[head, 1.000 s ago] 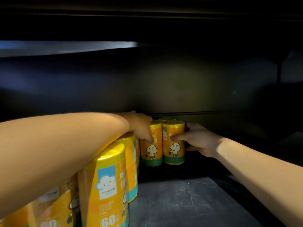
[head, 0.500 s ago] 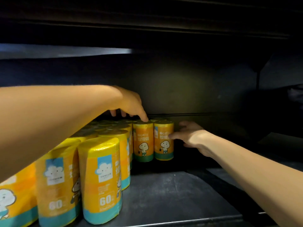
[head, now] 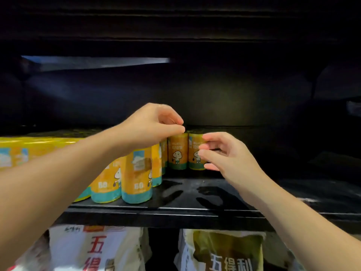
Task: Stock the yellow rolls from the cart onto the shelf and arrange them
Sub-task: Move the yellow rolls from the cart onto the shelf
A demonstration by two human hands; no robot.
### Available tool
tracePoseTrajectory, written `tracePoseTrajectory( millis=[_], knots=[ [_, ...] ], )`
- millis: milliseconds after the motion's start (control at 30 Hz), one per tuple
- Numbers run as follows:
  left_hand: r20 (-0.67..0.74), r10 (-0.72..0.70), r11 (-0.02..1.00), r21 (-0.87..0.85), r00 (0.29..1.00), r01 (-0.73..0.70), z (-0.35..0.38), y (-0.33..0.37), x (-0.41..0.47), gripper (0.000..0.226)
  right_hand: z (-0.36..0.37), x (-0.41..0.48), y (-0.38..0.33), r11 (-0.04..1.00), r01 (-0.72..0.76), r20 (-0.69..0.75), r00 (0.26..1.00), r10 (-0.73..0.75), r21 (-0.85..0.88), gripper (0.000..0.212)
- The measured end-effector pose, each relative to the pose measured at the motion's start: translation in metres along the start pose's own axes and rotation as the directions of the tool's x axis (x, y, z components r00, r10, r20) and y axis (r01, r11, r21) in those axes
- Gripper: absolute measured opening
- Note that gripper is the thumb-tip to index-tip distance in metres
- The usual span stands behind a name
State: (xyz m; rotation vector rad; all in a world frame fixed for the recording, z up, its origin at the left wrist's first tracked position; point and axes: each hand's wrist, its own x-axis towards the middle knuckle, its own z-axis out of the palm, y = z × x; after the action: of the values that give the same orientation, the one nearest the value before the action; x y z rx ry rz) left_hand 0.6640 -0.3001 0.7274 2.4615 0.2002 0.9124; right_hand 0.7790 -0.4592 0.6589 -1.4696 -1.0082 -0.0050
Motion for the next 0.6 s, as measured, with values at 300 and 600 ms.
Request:
tracePoseTrajectory(
  millis=[300, 600],
  knots=[
    [-0.105, 0.028, 0.991, -0.128, 0.994, -0.041, -0.017, -0.009, -0.114, 0.011, 0.053, -0.078, -0.009, 0.946, 0.150, 0.076, 0.981, -0.178, 0.287, 0.022],
    [-0.199, -0.219, 0.955, -0.247, 0.955, 0.168, -0.050, -0.077, -0.240, 0.012, 0.168, -0.129, -0.006, 0.875, 0.019, 0.238, 0.959, -0.152, 0.484, 0.019]
  ],
)
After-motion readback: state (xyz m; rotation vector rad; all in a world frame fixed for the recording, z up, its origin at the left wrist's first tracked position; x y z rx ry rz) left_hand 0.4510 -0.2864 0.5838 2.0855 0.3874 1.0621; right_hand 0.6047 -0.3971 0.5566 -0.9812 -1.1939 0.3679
